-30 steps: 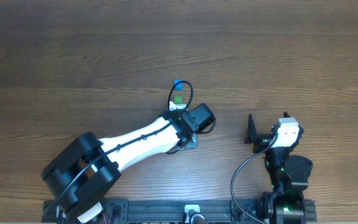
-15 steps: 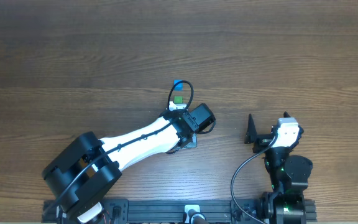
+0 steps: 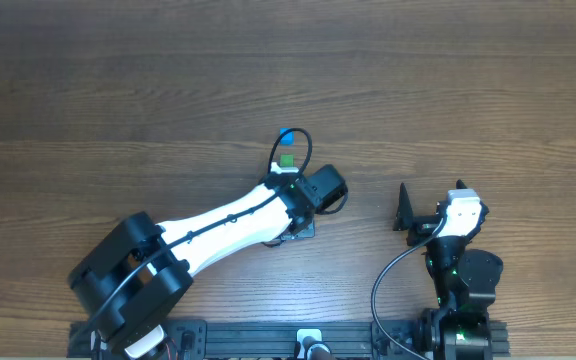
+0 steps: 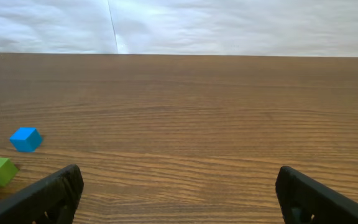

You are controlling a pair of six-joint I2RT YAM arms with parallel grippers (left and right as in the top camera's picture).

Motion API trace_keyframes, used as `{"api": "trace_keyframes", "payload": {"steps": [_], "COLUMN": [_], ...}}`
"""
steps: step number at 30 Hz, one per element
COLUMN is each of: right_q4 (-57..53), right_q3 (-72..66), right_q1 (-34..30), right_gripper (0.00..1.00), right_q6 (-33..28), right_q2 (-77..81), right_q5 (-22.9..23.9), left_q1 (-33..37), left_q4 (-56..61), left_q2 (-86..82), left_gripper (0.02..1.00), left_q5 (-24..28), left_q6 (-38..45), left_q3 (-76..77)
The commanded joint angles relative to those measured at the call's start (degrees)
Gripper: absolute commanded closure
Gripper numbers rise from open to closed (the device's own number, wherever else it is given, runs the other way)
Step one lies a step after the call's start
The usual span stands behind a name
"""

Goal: Stack Cubes

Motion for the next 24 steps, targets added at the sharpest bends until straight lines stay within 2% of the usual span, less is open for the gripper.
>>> {"api": "trace_keyframes", "payload": {"steps": [1, 9, 18, 24], "right_q4": [-0.2, -0.2, -0.2, -0.2], "right_q3": [-0.3, -0.3, -0.3, -0.3], "right_q1": [0.3, 0.3, 0.3, 0.3], "right_gripper": [0.007, 0.007, 0.009, 0.007], "right_q6": [-0.3, -0.3, -0.2, -0.2], "right_q2": [-0.4, -0.4, -0.4, -0.4], "right_q5": [-0.7, -0.7, -0.7, -0.7], "left_q1": [0.6, 3.1, 8.1, 8.4], "left_q4": [-5.8, -12.4, -12.1, -12.1], "left_q2": [-0.4, -0.4, 0.7, 3.1], "left_gripper": [0.947, 0.956, 0.978, 0.978], "left_q5": [-0.7, -0.7, 1.7, 3.0], "left_q6": [0.3, 3.8, 6.5, 7.8], "left_q3": [9.5, 22.1, 23.1, 23.1]}}
